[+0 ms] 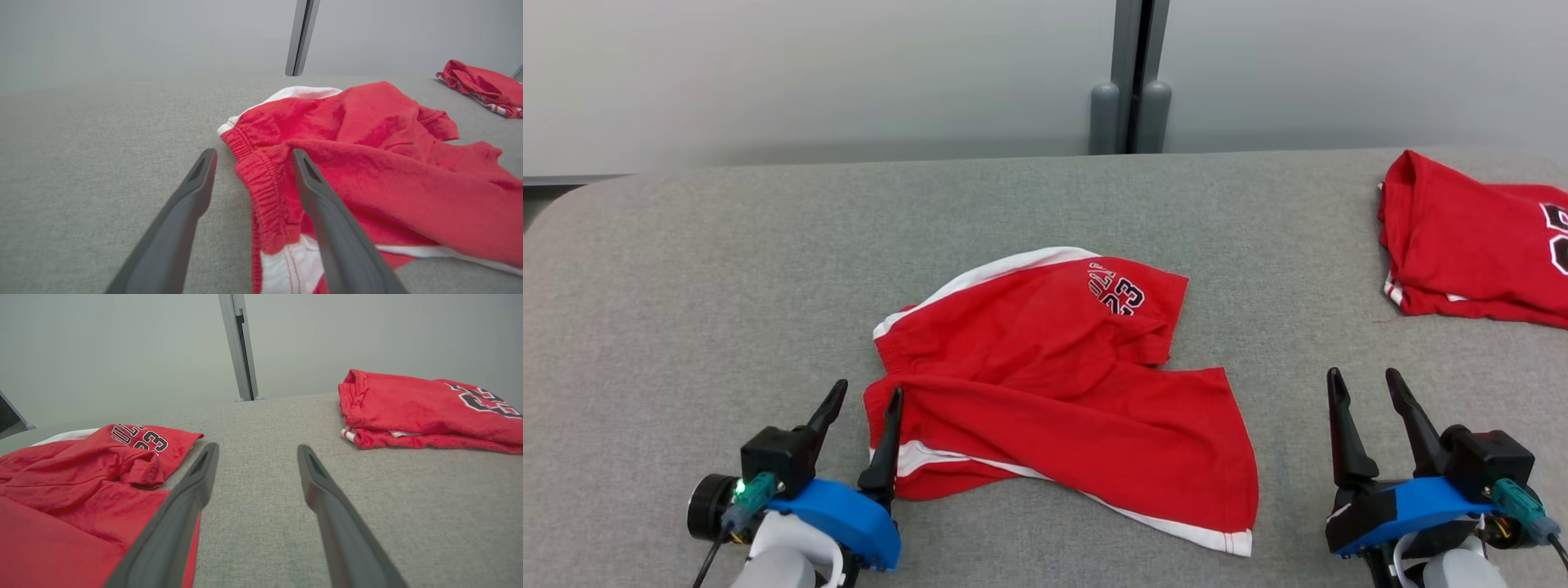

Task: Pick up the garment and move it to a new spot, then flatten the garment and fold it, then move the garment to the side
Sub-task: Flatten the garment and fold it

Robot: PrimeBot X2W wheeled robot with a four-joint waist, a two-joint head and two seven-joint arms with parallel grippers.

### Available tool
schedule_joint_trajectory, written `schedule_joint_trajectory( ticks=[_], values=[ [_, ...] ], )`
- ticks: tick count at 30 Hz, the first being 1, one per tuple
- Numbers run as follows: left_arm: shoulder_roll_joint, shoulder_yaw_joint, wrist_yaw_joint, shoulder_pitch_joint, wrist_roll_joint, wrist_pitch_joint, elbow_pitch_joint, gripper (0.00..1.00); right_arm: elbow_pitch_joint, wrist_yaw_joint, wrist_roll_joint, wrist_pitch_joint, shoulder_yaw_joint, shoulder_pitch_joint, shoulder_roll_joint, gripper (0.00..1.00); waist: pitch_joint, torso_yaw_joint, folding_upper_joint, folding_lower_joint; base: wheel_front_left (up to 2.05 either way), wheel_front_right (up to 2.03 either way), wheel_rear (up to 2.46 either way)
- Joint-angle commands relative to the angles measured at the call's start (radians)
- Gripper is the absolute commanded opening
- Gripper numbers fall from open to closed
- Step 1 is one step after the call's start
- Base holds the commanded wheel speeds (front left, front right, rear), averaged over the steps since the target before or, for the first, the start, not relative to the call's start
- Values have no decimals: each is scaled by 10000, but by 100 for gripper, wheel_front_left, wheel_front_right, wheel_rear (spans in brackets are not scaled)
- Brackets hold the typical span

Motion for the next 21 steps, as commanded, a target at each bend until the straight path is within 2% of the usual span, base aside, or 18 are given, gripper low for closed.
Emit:
schedule_joint_trajectory(
  ticks=[1,9,16,21],
  values=[
    [-45,234,85,422,169,-40,-506,100,-25,6,1,-53,-34,38,-16,100,-74,75,0,-1,0,0,0],
    [-73,1520,420,1496,771,-45,-2646,100,-97,6,48,-53,96,148,-14,100,-350,430,0,-1,0,0,0],
    [-232,3082,773,2044,1215,-46,-3711,100,-349,6,176,-53,548,252,-16,100,-596,394,0,-1,0,0,0],
    [-440,3655,702,2412,1571,-46,-3969,100,-698,6,311,-54,835,611,-14,100,-784,351,0,-1,0,0,0]
  ],
)
